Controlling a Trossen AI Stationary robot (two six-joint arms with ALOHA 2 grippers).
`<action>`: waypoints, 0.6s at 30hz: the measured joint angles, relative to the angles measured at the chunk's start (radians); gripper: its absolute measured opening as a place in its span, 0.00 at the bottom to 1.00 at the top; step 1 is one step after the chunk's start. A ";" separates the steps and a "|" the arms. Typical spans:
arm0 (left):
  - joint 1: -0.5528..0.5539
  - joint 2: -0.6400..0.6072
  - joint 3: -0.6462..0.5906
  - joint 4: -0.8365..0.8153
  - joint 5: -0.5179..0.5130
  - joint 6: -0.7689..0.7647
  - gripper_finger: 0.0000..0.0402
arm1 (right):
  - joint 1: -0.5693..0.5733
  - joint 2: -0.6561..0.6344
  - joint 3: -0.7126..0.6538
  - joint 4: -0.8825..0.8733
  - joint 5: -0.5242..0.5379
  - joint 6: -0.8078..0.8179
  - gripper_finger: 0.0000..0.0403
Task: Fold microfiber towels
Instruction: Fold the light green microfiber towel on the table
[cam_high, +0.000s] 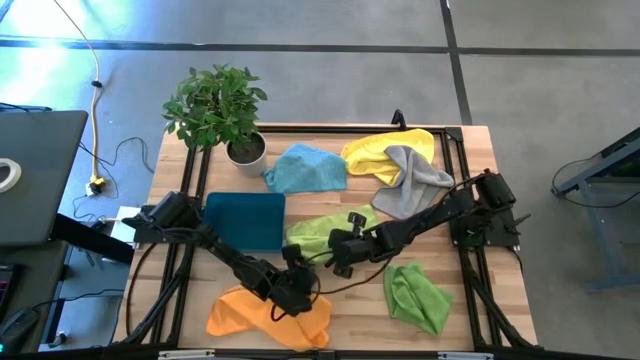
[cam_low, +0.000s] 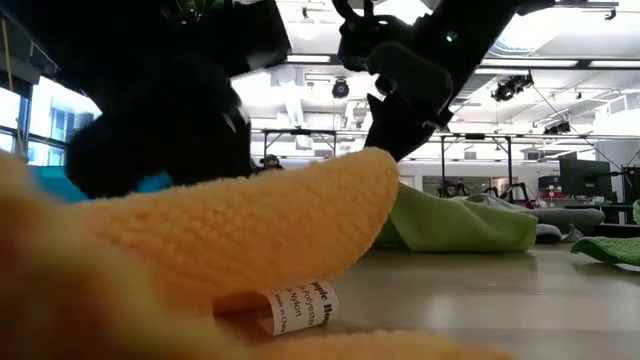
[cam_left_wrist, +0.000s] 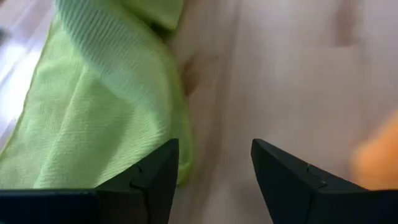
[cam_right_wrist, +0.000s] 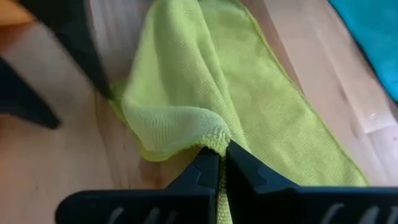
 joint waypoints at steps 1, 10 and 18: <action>0.008 0.007 0.000 0.004 0.012 -0.002 0.47 | 0.000 0.000 -0.005 0.013 -0.002 0.003 0.00; 0.061 0.014 0.003 -0.005 0.054 0.009 0.43 | 0.000 0.001 -0.011 0.035 -0.018 -0.003 0.00; 0.086 0.011 0.006 -0.051 0.131 -0.007 0.35 | 0.001 0.001 -0.011 0.034 -0.046 -0.006 0.00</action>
